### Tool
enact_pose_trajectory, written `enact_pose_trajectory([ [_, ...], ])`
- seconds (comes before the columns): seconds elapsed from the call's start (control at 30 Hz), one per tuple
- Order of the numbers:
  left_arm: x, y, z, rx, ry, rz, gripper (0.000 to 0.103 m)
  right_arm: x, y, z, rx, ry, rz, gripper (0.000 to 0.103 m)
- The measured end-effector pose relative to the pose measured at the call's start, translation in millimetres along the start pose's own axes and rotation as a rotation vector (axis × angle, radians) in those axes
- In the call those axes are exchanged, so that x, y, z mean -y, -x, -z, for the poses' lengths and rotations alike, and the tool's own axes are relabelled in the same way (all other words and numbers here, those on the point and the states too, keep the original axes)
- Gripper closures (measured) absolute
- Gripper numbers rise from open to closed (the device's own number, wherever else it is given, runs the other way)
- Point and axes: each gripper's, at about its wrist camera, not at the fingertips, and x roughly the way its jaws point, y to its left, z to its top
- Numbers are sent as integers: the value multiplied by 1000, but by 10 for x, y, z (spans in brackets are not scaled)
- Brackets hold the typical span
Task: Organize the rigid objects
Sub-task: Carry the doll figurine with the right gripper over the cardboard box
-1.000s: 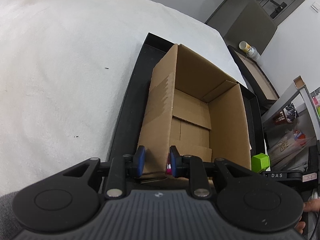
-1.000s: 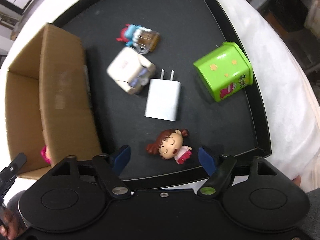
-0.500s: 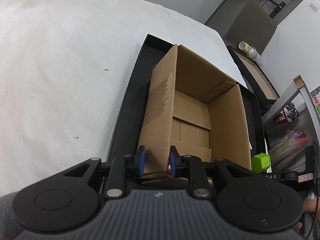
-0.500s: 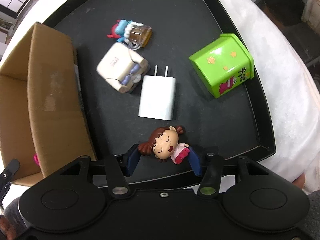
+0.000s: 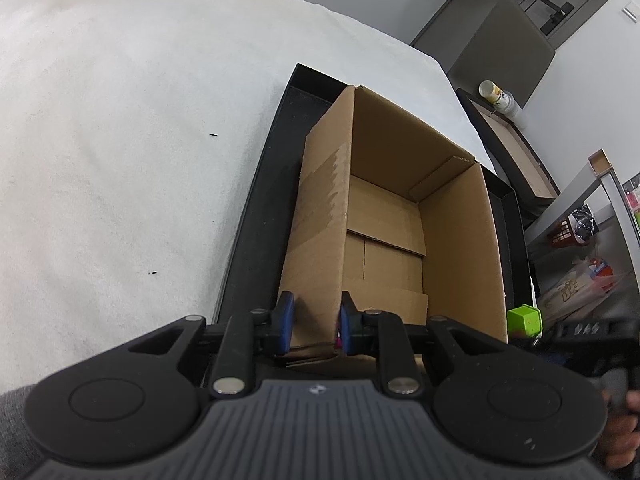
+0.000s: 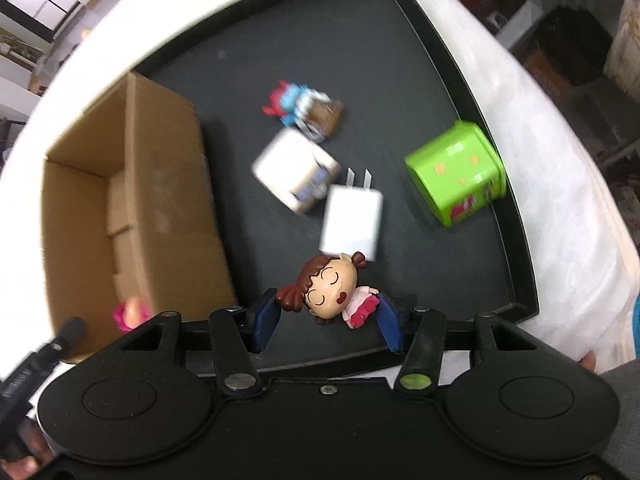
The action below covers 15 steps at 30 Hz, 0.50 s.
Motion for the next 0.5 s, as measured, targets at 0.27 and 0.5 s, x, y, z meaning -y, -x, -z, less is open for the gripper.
enact_pose_trajectory([
  [0.27,-34,-9,-7,-4,2,17,81,-240,327,-145,77,43,-9,52],
  [0.5,-56,-17,-6,-8,2,29,81,-505,435,-169,119,107,-9,51],
])
